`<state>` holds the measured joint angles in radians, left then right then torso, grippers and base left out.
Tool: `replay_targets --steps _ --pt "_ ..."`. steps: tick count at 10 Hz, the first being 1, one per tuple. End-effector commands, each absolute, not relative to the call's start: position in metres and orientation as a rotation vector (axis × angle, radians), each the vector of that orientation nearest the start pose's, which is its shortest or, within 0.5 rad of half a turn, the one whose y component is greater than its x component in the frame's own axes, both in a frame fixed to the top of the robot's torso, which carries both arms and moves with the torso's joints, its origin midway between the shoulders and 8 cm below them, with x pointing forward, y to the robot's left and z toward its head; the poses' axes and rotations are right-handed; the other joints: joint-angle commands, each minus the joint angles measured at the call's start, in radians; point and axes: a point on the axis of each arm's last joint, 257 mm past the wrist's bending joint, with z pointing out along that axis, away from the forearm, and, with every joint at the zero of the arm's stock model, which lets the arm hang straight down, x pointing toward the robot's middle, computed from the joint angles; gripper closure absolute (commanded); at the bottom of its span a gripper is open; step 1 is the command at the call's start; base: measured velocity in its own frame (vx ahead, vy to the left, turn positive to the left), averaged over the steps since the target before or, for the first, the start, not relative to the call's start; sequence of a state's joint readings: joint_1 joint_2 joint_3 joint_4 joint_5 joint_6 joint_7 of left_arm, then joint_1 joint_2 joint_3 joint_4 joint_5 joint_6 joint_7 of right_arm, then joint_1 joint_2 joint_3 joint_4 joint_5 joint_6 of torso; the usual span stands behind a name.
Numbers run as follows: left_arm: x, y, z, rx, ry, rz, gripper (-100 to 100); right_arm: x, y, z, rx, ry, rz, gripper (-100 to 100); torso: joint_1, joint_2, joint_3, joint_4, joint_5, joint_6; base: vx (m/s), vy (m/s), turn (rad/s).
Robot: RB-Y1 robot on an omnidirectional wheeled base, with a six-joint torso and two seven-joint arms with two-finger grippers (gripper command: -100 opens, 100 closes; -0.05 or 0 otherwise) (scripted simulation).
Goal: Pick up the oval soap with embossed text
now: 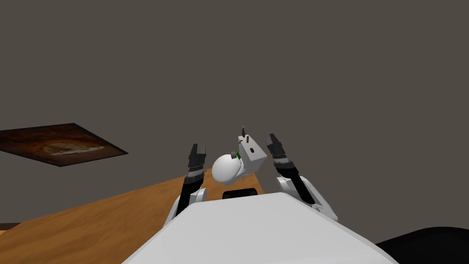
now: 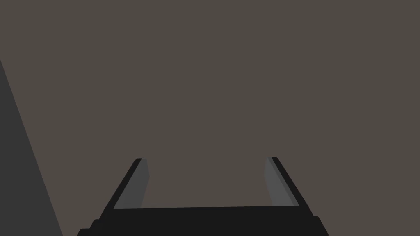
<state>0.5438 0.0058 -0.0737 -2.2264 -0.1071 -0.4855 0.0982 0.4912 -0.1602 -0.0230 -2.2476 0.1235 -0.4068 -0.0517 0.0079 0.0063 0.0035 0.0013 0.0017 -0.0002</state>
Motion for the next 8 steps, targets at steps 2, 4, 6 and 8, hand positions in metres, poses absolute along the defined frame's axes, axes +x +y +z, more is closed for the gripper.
replay_targets --steps 2,4,6,8 --pt "0.357 0.248 -0.019 -0.724 0.734 -1.361 0 0.381 -0.272 -0.057 0.61 1.043 1.126 -100 0.002 0.0 0.0 0.0 0.001 0.0 -0.121 0.178 0.075" --pt "0.357 0.248 -0.019 -0.724 0.734 -1.361 0 0.387 -0.28 -0.098 0.636 1.172 1.05 -100 0.003 0.003 0.002 0.001 0.001 0.0 -0.115 0.173 0.081" --pt "0.357 0.248 -0.019 -0.724 0.734 -1.361 0 0.388 -0.285 -0.121 0.652 1.239 1.004 -100 0.0 0.0 0.0 0.0 0.0 0.0 -0.078 0.101 0.044" --pt "0.357 0.248 -0.019 -0.724 0.734 -1.361 0 0.388 -0.291 -0.143 0.664 1.305 0.958 -100 0.002 0.0 0.0 0.0 0.0 0.0 -0.084 0.141 0.055"
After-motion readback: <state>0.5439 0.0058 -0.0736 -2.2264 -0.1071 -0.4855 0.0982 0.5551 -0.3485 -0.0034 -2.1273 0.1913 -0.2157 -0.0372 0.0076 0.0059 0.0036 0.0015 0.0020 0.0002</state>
